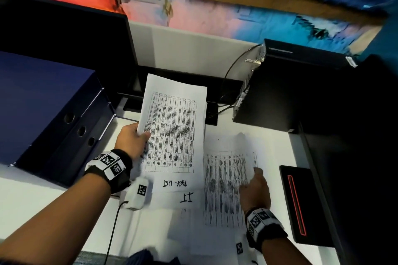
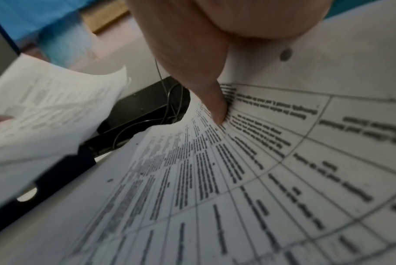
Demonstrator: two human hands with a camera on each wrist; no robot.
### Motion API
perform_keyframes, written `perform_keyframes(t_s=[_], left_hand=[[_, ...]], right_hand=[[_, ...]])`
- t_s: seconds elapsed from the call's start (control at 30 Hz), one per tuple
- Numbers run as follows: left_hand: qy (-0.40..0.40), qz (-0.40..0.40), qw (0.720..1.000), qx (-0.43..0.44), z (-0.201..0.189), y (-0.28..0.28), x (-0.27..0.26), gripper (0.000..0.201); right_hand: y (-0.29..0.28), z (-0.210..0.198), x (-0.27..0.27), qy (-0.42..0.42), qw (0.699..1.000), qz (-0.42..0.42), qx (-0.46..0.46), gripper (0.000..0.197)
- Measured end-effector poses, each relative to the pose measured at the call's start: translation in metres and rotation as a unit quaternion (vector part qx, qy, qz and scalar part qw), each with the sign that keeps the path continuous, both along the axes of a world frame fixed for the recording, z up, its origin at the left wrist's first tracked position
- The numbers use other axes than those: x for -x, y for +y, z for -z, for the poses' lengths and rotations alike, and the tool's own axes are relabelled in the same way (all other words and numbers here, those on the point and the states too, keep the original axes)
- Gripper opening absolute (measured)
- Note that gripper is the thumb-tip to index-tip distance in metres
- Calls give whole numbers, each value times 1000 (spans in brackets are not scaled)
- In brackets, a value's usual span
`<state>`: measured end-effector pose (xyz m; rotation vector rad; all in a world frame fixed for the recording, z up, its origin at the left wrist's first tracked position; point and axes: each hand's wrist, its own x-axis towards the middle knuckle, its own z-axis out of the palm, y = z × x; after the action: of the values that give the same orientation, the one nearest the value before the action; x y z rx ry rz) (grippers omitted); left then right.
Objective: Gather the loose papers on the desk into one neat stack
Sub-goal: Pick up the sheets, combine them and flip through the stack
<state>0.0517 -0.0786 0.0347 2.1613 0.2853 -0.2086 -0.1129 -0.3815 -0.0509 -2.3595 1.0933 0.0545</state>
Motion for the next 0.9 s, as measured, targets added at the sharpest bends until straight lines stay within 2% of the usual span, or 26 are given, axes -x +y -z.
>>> perform_keyframes(t_s=[0.07, 0.13, 0.27, 0.4, 0.47, 0.53, 0.63, 0.73, 0.8, 0.87, 0.9], left_hand=[[11, 8, 1000, -8, 6, -2, 1, 12], [22, 26, 999, -23, 13, -6, 3, 14], [51, 58, 995, -66, 27, -26, 7, 19], [66, 66, 987, -129, 36, -44, 8, 25], [66, 85, 984, -143, 40, -52, 7, 31], [82, 99, 983, -128, 44, -58, 7, 31], [101, 134, 982, -91, 52, -65, 10, 20], [152, 186, 970, -29, 57, -69, 19, 23], [198, 190, 961, 25, 78, -65, 16, 35], [228, 168, 958, 37, 126, -54, 4, 32], [234, 157, 959, 29, 127, -52, 5, 32]], right_hand=[[-9, -9, 3, -19, 998, 32, -54, 66], [-21, -26, 4, -6, 997, 29, -74, 54], [-43, -90, -2, -54, 998, -15, -5, 27], [-61, -161, -10, -129, 988, -25, 86, 22], [-70, -190, -10, -178, 980, -15, 90, 20], [-74, -206, -12, -227, 972, 7, 55, 18], [-77, -185, -22, -299, 951, 39, -73, 11], [-70, -122, -36, -225, 960, 65, -152, 18], [-59, -76, -42, -148, 968, 68, -190, 35], [-45, -39, -42, -66, 978, 47, -194, 67], [-40, -27, -40, -30, 982, 36, -184, 75]])
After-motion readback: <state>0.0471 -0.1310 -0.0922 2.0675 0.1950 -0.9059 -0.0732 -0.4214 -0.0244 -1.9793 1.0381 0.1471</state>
